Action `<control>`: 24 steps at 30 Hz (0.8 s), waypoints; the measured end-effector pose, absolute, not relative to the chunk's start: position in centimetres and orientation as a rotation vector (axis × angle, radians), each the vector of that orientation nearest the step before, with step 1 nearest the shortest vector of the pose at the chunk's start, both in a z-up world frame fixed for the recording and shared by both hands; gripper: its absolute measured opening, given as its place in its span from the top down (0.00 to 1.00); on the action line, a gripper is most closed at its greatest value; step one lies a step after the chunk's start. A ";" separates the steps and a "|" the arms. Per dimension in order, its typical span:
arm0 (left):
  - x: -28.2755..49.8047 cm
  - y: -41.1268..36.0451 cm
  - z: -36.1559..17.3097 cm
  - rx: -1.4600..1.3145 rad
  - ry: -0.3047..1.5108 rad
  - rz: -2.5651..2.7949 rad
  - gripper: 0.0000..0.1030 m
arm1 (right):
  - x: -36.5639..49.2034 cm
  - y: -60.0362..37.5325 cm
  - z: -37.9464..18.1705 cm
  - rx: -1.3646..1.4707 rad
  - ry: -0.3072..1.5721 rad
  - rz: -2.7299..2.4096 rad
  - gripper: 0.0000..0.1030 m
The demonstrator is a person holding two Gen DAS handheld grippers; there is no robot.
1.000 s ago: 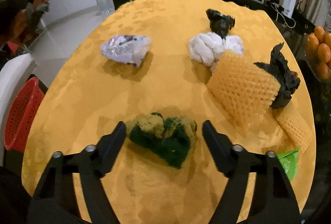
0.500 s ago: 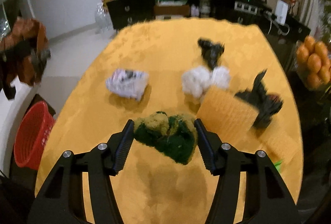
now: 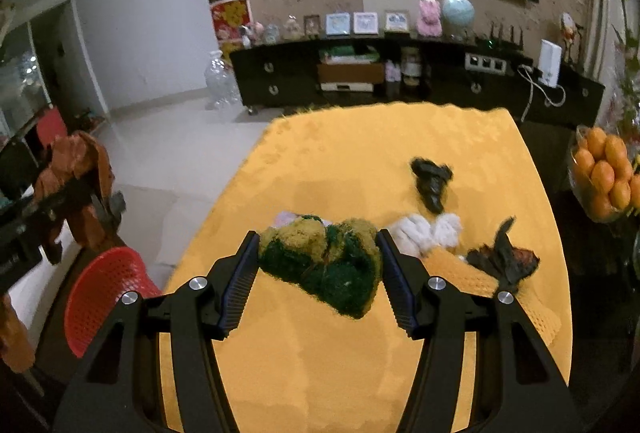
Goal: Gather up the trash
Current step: 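Carry the bag and scrubber over the red basket and open both tools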
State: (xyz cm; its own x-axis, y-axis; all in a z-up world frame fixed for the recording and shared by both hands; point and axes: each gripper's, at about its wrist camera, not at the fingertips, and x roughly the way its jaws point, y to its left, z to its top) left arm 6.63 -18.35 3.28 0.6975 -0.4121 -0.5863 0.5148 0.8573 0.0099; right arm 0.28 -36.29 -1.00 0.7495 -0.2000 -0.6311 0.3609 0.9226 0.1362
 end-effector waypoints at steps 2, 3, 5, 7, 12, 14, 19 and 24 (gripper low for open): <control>6.0 -17.3 3.7 0.190 0.592 -0.495 0.53 | 0.5 -35.5 -0.3 0.247 0.641 -0.296 0.45; 5.8 -16.8 4.0 0.194 0.583 -0.483 0.54 | 0.7 -35.0 0.2 0.238 0.632 -0.286 0.45; 5.5 -15.3 4.5 0.191 0.567 -0.450 0.53 | 0.9 -34.1 0.8 0.226 0.623 -0.271 0.45; 5.6 -13.5 4.7 0.179 0.556 -0.414 0.53 | 1.5 -33.3 1.4 0.214 0.621 -0.255 0.45; 6.7 -10.4 4.5 0.151 0.538 -0.340 0.54 | 3.7 -31.8 3.6 0.167 0.600 -0.210 0.45; 7.5 -9.5 4.1 0.148 0.543 -0.313 0.53 | 4.6 -31.5 4.3 0.151 0.585 -0.190 0.45; 8.8 -8.2 2.9 0.148 0.584 -0.277 0.53 | 6.5 -30.7 3.5 0.171 0.579 -0.129 0.45; 10.0 -6.0 1.5 0.114 0.651 -0.245 0.53 | 8.6 -28.5 2.1 0.186 0.647 -0.041 0.45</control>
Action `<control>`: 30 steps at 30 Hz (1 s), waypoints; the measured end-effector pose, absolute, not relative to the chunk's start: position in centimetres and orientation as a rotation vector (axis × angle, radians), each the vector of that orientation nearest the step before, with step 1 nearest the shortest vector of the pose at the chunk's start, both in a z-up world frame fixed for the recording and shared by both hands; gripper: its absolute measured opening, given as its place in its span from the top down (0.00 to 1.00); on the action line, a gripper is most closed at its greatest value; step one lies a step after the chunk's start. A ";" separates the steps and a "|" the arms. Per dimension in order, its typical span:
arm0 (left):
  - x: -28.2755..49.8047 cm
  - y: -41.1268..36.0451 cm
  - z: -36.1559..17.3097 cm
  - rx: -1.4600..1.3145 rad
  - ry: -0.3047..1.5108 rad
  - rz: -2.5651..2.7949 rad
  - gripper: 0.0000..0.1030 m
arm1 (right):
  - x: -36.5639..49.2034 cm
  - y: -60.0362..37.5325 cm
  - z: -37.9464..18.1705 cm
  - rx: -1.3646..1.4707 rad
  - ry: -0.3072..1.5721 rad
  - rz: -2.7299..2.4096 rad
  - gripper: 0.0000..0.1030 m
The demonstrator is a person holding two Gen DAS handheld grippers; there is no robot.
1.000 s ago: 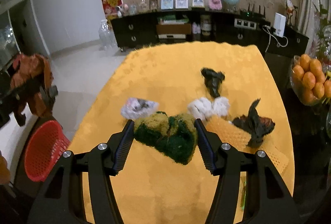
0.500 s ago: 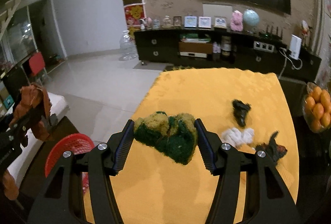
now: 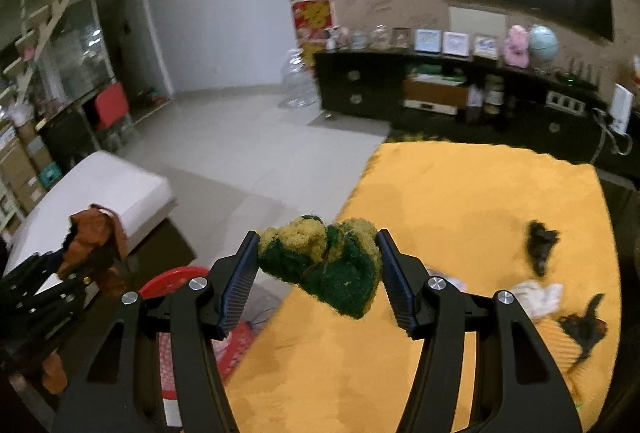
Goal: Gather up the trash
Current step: 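Carry the bag and scrubber over the red basket and open both tools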
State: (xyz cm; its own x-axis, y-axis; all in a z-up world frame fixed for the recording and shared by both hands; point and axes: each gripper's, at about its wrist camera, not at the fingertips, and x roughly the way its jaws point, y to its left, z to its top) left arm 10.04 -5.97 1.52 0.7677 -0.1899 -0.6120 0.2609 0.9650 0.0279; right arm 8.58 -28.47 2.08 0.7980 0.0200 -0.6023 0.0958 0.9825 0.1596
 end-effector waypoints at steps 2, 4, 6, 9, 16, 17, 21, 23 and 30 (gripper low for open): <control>10.1 -4.8 1.1 0.106 0.662 -0.227 0.53 | 8.9 -27.2 1.9 0.178 0.655 -0.009 0.45; 10.2 -4.1 0.9 0.107 0.668 -0.212 0.53 | 9.3 -26.0 1.5 0.182 0.671 0.032 0.45; 10.3 -3.6 0.7 0.100 0.678 -0.208 0.53 | 9.4 -25.1 1.0 0.180 0.687 0.053 0.45; 10.5 -2.9 0.1 0.098 0.692 -0.194 0.53 | 10.0 -23.6 0.4 0.166 0.711 0.077 0.45; 11.0 -1.9 -1.0 0.114 0.722 -0.173 0.53 | 11.0 -20.9 -0.5 0.160 0.744 0.146 0.45; 11.0 -1.8 -1.3 0.119 0.731 -0.173 0.53 | 11.1 -20.7 -0.6 0.162 0.749 0.153 0.45; 11.6 -1.7 -2.6 0.143 0.792 -0.192 0.53 | 11.7 -19.9 -1.3 0.179 0.781 0.192 0.45; 11.9 -1.5 -3.3 0.144 0.825 -0.187 0.53 | 11.9 -19.4 -1.6 0.180 0.793 0.206 0.45; 12.1 -0.8 -4.8 0.148 0.888 -0.177 0.53 | 12.4 -18.0 -2.5 0.171 0.830 0.236 0.42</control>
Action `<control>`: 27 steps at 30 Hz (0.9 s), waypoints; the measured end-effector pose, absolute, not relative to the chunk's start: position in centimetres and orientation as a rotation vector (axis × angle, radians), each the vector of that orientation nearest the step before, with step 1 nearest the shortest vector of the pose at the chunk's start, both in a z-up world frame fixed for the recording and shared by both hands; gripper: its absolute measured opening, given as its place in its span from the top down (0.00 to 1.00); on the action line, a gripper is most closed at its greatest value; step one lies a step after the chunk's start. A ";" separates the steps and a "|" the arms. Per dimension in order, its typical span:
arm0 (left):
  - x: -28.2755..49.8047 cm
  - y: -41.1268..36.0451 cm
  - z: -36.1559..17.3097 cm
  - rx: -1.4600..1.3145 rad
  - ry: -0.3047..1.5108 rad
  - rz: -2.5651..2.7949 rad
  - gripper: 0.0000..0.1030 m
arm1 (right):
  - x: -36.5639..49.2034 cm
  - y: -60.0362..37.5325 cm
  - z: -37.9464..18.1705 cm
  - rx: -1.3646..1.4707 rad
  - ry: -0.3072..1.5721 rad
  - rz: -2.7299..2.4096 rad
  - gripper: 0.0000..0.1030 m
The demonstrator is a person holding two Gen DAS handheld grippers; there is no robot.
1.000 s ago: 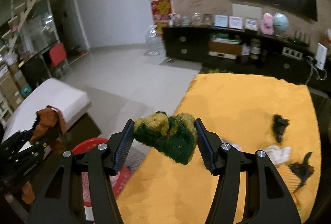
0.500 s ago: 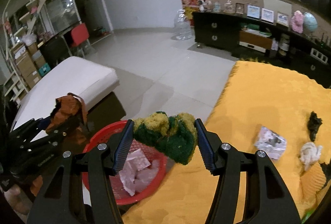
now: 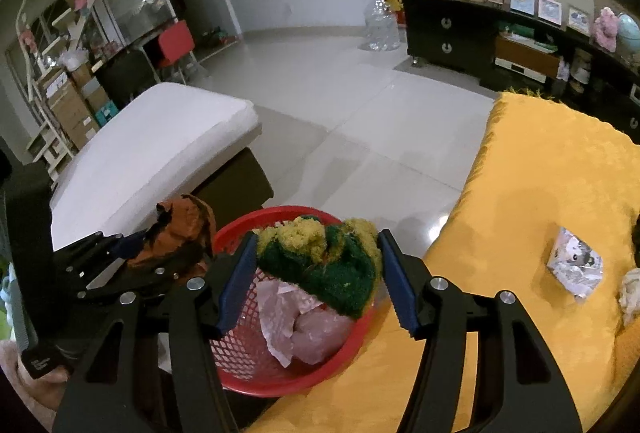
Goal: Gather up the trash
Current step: 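Carry the bag and scrubber over the red basket and open both tools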
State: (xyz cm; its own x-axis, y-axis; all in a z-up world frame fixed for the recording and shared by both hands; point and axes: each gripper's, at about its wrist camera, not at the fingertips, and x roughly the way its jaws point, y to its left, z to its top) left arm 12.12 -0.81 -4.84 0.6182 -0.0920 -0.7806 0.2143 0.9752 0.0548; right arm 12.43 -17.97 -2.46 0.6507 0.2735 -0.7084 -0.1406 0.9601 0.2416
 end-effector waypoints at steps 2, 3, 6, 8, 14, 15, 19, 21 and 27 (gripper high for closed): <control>12.1 -0.8 -5.1 0.147 0.901 -0.181 0.52 | 12.5 -17.8 -2.7 0.174 0.835 0.236 0.38; 12.2 -0.8 -5.2 0.148 0.907 -0.186 0.52 | 12.5 -17.7 -2.7 0.176 0.836 0.236 0.36; 12.1 -0.9 -5.2 0.152 0.912 -0.196 0.49 | 12.5 -17.7 -2.9 0.195 0.846 0.242 0.27; 12.2 -1.1 -5.1 0.158 0.906 -0.202 0.42 | 12.5 -18.1 -2.9 0.213 0.844 0.239 0.24; 11.8 -1.3 -4.4 0.163 0.865 -0.201 0.28 | 12.0 -19.1 -2.3 0.216 0.822 0.215 0.24; 11.8 -1.3 -4.3 0.158 0.858 -0.201 0.27 | 11.9 -19.2 -2.2 0.214 0.818 0.209 0.24; 11.7 -1.2 -3.6 0.131 0.832 -0.194 0.24 | 11.4 -19.9 -1.8 0.188 0.794 0.172 0.24; 11.6 -1.3 -3.2 0.114 0.817 -0.195 0.23 | 11.1 -20.2 -1.6 0.177 0.783 0.151 0.24; 11.1 -2.1 -2.0 0.090 0.765 -0.211 0.20 | 10.1 -22.0 -1.5 0.141 0.758 0.073 0.20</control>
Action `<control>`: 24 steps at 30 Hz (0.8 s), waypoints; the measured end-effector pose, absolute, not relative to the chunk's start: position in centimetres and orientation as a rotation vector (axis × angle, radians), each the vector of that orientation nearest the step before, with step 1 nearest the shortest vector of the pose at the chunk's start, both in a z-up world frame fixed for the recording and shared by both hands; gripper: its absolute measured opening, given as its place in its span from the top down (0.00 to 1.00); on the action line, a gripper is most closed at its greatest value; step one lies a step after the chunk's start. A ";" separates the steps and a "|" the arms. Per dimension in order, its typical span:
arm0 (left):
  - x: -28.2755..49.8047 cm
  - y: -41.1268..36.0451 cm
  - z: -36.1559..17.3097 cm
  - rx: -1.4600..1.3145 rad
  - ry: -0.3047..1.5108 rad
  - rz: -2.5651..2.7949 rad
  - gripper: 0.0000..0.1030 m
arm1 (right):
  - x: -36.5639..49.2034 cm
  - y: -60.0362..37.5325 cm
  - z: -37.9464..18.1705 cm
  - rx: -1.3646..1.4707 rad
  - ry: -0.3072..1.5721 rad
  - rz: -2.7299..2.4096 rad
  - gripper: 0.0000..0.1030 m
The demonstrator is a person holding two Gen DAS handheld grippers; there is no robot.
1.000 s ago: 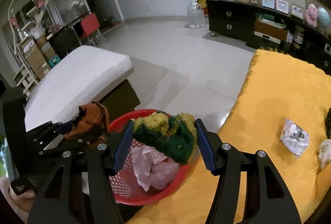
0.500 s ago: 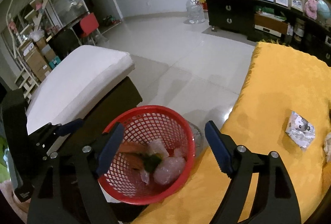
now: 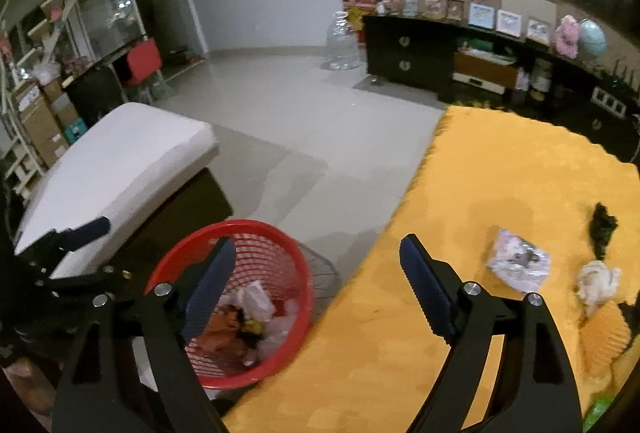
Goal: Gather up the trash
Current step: 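Carry the bag and scrubber over the red basket and open both tools, then move both tools back over the table toward the remaining trash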
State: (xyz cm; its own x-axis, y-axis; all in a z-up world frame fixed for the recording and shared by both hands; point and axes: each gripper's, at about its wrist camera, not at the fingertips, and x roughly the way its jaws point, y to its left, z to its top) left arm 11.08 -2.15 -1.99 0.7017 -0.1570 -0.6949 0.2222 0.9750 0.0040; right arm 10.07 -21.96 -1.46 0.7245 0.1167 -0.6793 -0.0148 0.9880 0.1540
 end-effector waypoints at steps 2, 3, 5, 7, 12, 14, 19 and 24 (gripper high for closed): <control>10.9 -2.6 -1.7 0.085 0.752 -0.222 0.20 | 9.7 -22.6 -1.4 0.138 0.753 0.052 0.20; 10.8 -2.9 -1.6 0.085 0.747 -0.227 0.19 | 9.4 -23.2 -1.3 0.136 0.751 0.039 0.20; 10.6 -3.7 -1.4 0.090 0.740 -0.237 0.19 | 8.9 -24.1 -1.0 0.129 0.743 0.011 0.19; 10.4 -4.5 -1.4 0.095 0.740 -0.251 0.19 | 8.1 -25.6 -0.8 0.125 0.736 -0.028 0.19; 9.9 -7.5 -1.3 0.115 0.736 -0.303 0.19 | 5.6 -31.1 -0.3 0.184 0.720 -0.134 0.19; 9.7 -8.9 -1.1 0.131 0.731 -0.325 0.19 | 4.7 -33.4 -0.3 0.209 0.714 -0.176 0.19; 9.1 -12.9 -0.8 0.164 0.723 -0.387 0.19 | 1.5 -39.1 -0.5 0.288 0.702 -0.296 0.19; 8.3 -17.0 -0.8 0.197 0.719 -0.449 0.18 | -0.9 -42.4 -0.6 0.316 0.692 -0.383 0.19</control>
State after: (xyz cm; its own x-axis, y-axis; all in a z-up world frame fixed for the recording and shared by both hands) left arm 8.28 -16.99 -0.76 0.6629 -0.3279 -0.6731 0.4606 0.8874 0.0213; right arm -0.92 -42.41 -0.64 0.7056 -0.2348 -0.6686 0.4410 0.8841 0.1549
